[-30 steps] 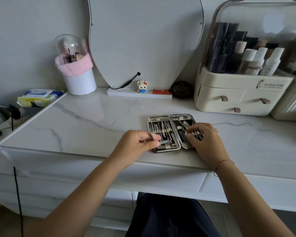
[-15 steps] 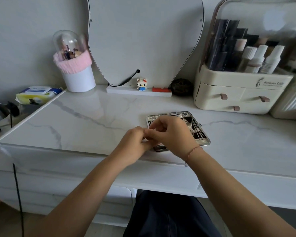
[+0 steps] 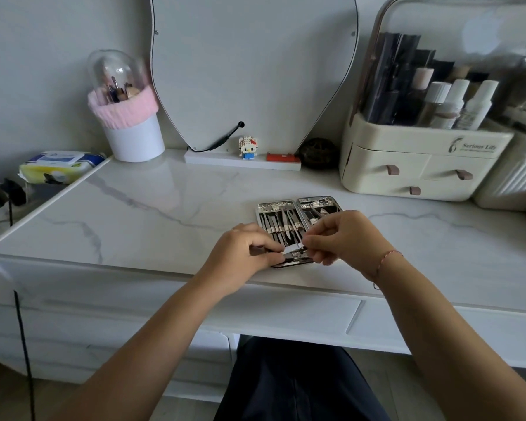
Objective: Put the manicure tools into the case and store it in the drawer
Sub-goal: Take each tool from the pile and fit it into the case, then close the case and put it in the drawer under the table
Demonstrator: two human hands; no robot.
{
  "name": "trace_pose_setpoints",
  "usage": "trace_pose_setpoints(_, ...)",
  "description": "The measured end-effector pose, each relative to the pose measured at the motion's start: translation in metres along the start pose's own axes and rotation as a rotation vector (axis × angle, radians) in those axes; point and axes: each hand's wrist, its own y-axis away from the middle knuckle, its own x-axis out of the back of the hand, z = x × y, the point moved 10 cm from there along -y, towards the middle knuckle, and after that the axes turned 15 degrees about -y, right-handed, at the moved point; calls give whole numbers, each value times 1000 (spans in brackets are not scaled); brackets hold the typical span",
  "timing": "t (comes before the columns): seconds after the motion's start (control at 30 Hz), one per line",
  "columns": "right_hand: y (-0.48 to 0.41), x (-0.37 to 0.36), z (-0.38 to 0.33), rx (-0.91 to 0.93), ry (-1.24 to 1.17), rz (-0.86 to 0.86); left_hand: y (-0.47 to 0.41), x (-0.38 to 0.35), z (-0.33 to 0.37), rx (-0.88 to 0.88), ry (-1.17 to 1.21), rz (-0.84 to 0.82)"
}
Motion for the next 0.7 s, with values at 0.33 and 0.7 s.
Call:
trace_pose_setpoints(0.33, -1, 48, 0, 135, 120, 272, 3, -1, -1, -42, -106, -18)
trace_pose_setpoints(0.7, 2, 81, 20, 99, 312, 352, -1, -15, -24, 129, -207, -230)
